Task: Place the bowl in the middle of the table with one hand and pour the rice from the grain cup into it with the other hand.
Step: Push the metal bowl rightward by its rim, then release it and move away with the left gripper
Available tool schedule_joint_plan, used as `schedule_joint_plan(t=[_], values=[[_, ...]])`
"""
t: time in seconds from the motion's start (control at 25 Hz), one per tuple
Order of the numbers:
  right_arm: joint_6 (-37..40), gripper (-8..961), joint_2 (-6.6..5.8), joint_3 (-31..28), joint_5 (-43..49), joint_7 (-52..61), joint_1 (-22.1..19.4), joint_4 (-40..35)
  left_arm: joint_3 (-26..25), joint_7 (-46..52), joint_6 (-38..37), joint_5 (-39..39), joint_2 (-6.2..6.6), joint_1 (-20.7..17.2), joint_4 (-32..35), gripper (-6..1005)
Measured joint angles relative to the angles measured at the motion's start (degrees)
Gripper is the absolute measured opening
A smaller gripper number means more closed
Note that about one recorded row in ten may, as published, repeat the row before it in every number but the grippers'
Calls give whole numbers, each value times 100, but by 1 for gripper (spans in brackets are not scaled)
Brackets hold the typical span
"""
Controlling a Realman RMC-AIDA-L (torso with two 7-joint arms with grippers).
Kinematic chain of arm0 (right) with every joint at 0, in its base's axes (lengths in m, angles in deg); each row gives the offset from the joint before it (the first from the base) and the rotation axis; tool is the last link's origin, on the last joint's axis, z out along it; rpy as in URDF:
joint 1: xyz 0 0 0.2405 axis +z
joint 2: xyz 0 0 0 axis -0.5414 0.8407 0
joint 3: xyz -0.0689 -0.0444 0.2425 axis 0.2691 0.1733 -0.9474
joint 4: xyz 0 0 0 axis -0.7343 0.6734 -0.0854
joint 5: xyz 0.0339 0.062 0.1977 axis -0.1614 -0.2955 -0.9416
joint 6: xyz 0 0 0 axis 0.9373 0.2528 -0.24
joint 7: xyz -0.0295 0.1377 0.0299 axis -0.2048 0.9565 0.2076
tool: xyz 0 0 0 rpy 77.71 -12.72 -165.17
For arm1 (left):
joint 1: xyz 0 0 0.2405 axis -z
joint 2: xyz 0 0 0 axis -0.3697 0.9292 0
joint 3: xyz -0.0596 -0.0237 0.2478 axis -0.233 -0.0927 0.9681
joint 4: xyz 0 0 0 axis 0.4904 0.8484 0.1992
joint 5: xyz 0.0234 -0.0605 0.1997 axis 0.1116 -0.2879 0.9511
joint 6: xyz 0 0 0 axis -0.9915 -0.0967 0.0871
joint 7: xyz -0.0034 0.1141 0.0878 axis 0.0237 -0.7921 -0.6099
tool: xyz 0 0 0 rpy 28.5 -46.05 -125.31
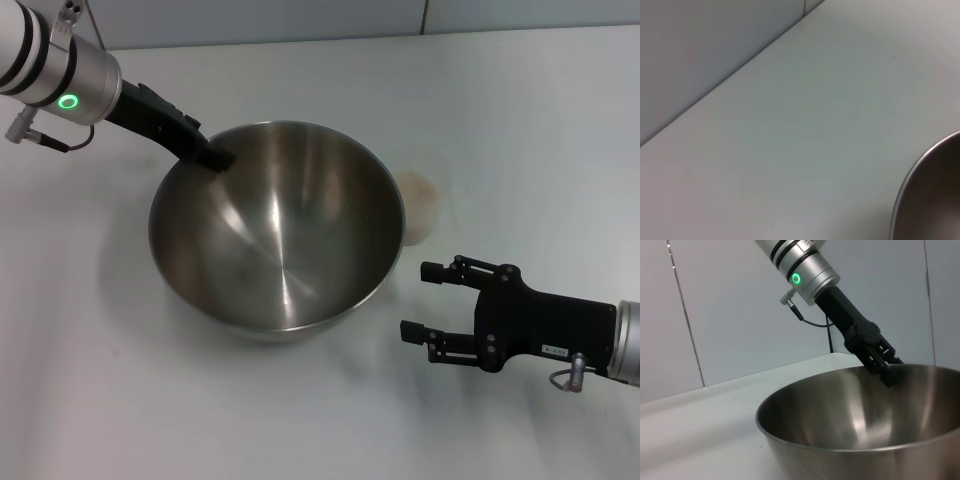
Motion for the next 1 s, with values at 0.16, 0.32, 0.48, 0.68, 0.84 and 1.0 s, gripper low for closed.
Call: schedule_joint_plan(t=[0.16, 0.32, 0.48, 0.68, 0.84, 1.0], values=[[-31, 798, 0, -2, 1, 0, 17, 18, 17, 2, -24, 0, 2, -1, 16, 651], [-45, 798, 0, 0, 1, 0, 24, 27, 19, 3, -25, 0, 5, -2, 33, 788], [-45, 798, 0, -1, 1, 0, 26, 27, 20, 1, -50, 0, 8, -2, 39, 818], [-46, 798, 0, -2, 1, 0, 29, 26, -19, -62, -168, -180, 17, -49, 126, 817], [-45, 797, 0, -4, 1, 0, 29, 25, -38, -212, -330, -624, 40, -217, 348, 816], [-45, 797, 0, -10, 1, 0, 25, 25, -337, -1264, -926, -2158, 67, -887, 916, 815]])
